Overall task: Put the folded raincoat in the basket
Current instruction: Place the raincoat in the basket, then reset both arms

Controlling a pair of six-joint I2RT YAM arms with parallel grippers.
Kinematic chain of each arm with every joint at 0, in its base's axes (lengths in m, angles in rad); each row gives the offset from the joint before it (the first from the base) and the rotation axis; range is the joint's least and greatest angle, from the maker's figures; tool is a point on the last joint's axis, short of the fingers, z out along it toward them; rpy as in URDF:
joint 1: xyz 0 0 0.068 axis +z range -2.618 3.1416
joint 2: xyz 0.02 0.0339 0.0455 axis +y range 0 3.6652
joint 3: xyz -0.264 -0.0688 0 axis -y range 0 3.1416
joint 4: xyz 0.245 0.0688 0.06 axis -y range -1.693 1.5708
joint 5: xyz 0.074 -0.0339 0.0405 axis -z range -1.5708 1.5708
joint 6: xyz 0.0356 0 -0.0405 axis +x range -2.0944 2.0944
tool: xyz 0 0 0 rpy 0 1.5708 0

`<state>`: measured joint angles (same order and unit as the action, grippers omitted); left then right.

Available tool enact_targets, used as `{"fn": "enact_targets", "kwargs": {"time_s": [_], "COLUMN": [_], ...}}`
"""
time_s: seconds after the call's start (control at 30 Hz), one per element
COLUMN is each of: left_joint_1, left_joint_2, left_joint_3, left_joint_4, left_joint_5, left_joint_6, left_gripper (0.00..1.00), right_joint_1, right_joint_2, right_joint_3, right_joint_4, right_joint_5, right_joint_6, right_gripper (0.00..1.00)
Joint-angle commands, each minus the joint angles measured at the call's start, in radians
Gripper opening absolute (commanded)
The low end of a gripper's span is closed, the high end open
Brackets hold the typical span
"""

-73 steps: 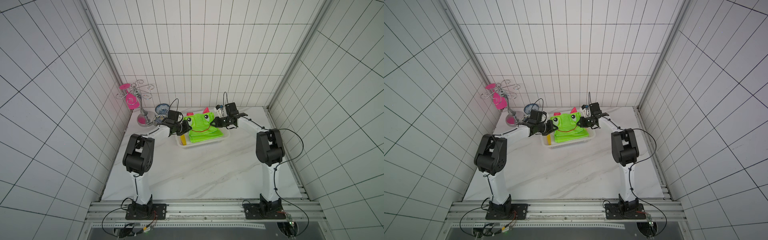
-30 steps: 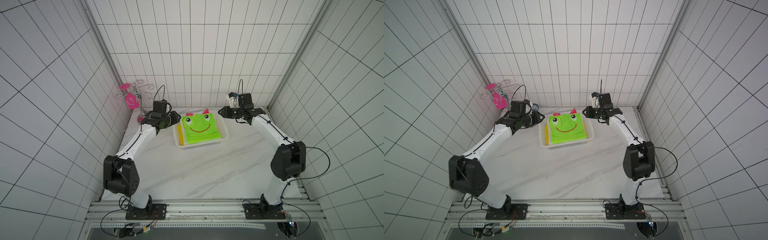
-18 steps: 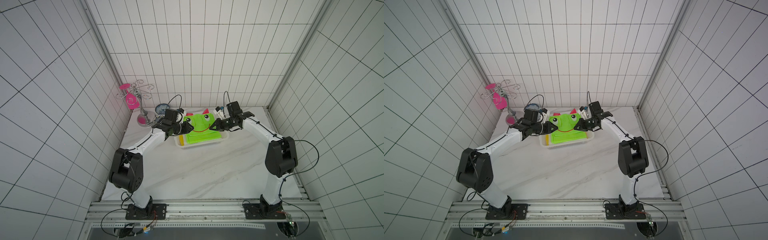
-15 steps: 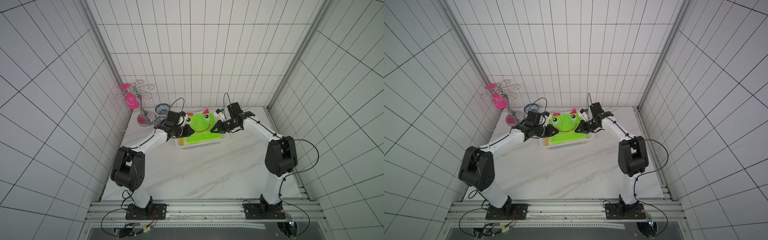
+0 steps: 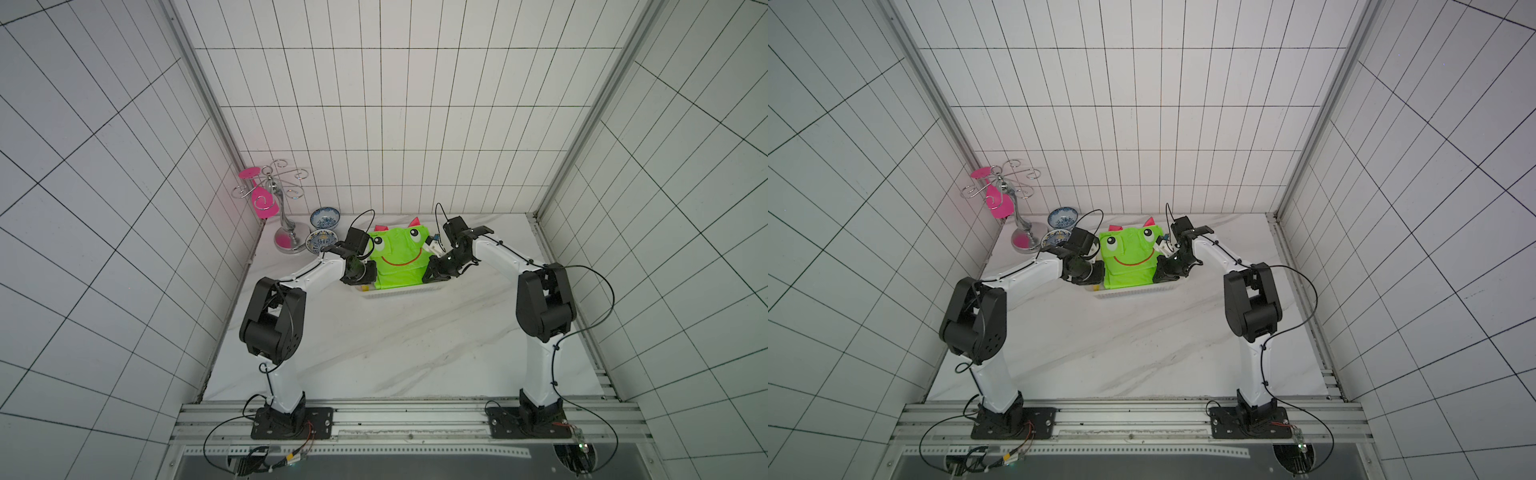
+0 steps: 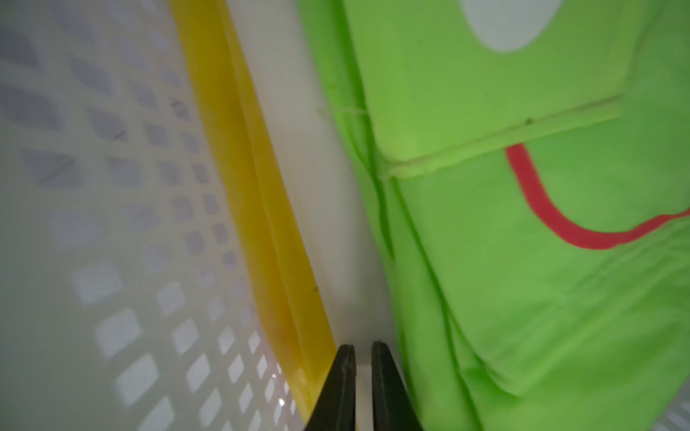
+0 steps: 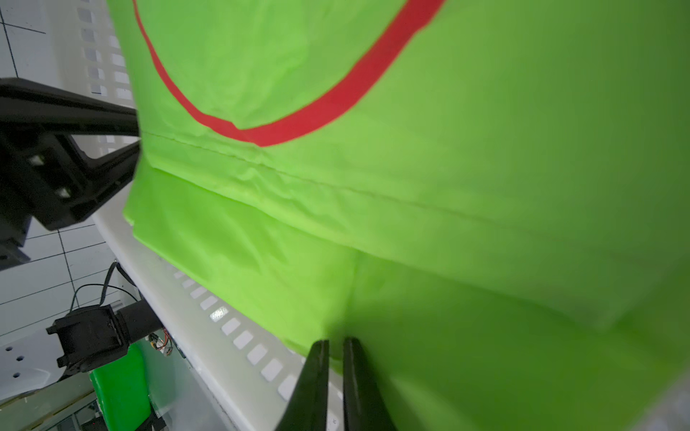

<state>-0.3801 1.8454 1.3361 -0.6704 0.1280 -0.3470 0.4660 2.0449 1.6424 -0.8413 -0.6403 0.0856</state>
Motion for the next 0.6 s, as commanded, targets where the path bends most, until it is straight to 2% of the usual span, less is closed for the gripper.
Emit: {"fn": "enact_targets", "kwargs": {"time_s": [0.0, 0.03, 0.1, 0.27, 0.4, 0.43, 0.47, 0.5, 0.53, 0.57], "left_joint_1": [-0.008, -0.007, 0.002, 0.026, 0.054, 0.055, 0.053, 0.053, 0.055, 0.058], "left_joint_2": [-0.012, -0.038, -0.086, -0.238, -0.384, -0.428, -0.474, -0.519, -0.557, -0.598], "left_joint_3": [-0.005, -0.014, -0.024, -0.070, -0.176, -0.216, -0.264, -0.312, -0.349, -0.386], "left_joint_4": [-0.081, -0.072, -0.066, -0.038, 0.061, 0.103, 0.150, 0.195, 0.229, 0.269], "left_joint_5": [-0.112, -0.105, -0.086, -0.093, -0.133, -0.166, -0.207, -0.247, -0.279, -0.298], "left_joint_6": [0.029, 0.029, 0.020, -0.024, -0.067, -0.069, -0.070, -0.075, -0.074, -0.058], "left_gripper": [0.13, 0.14, 0.16, 0.26, 0.36, 0.40, 0.44, 0.50, 0.60, 0.94], "right_joint_1": [0.008, 0.008, 0.006, 0.005, 0.009, 0.009, 0.009, 0.011, 0.010, 0.010], "right_joint_2": [-0.049, -0.090, -0.193, -0.508, -0.718, -0.780, -0.843, -0.906, -0.959, -1.029], "right_joint_3": [-0.068, -0.093, -0.162, -0.337, -0.480, -0.537, -0.590, -0.646, -0.693, -0.742], "right_joint_4": [-0.010, 0.009, 0.049, 0.149, 0.216, 0.258, 0.296, 0.332, 0.356, 0.376], "right_joint_5": [-0.025, -0.032, 0.057, 0.332, 0.489, 0.521, 0.549, 0.574, 0.601, 0.631], "right_joint_6": [0.007, 0.019, 0.067, 0.163, 0.172, 0.169, 0.169, 0.171, 0.175, 0.188], "right_gripper": [0.13, 0.13, 0.15, 0.31, 0.41, 0.50, 0.90, 0.99, 0.99, 0.99]}}
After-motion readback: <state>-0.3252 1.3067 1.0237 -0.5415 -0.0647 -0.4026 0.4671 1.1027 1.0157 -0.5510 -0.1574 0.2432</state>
